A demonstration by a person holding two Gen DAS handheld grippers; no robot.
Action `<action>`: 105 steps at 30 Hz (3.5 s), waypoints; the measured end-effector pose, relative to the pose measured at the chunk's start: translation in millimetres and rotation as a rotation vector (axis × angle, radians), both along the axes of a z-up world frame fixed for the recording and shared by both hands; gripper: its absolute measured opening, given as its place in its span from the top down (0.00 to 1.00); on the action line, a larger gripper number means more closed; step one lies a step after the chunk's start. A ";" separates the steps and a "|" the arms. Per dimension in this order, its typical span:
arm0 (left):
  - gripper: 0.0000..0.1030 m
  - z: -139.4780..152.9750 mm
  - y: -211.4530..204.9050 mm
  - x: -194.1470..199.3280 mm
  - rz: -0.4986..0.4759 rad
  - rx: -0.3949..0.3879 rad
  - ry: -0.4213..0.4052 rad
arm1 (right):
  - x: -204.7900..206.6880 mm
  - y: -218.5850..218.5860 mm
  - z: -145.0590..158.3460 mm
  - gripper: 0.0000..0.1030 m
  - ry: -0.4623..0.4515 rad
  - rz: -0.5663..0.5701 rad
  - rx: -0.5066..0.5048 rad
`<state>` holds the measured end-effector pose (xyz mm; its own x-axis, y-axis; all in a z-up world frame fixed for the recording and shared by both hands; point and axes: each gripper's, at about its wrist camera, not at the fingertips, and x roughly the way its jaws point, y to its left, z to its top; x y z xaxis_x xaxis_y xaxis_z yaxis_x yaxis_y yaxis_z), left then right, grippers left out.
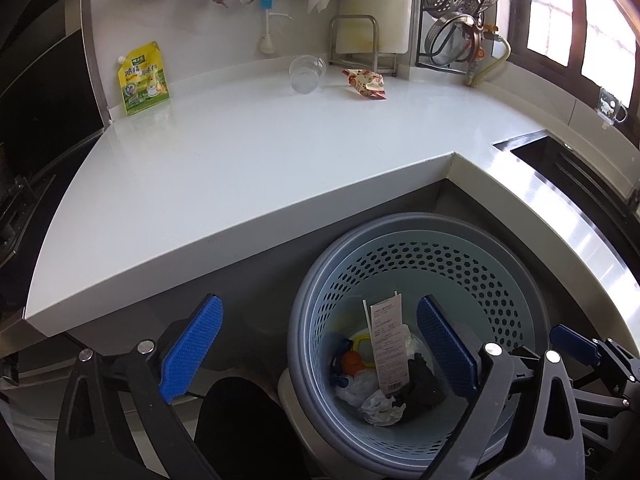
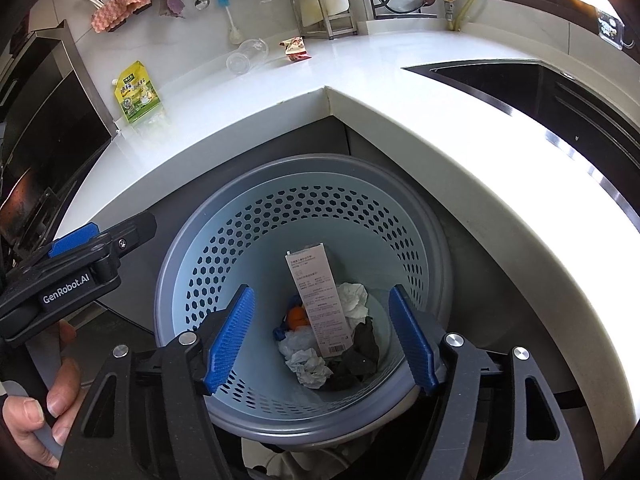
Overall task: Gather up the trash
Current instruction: 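Move both open tools back over the counter toward the cup and wrapper, then close the right tool on the red-white snack wrapper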
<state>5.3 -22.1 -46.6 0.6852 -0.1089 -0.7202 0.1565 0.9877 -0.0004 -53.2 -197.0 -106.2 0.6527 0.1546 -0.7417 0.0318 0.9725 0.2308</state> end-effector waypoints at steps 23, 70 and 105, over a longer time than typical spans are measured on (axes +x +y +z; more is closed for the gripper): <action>0.06 36.7 36.6 15.5 0.084 -0.052 -0.090 | 19.6 11.6 19.1 0.26 -0.081 0.044 0.006; 0.06 66.9 49.3 311.8 0.141 -0.052 -0.069 | 334.3 -7.8 92.9 0.20 -0.125 0.122 -0.036; 0.06 42.9 25.9 373.8 0.116 -0.002 -0.025 | 445.6 12.3 57.6 0.52 0.018 0.198 -0.059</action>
<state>379.0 3.8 -3.7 0.7112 -0.0291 -0.7024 0.0412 0.9991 0.0004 392.4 -184.8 -48.6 0.6002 0.2345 -0.7647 -0.1579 0.9720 0.1740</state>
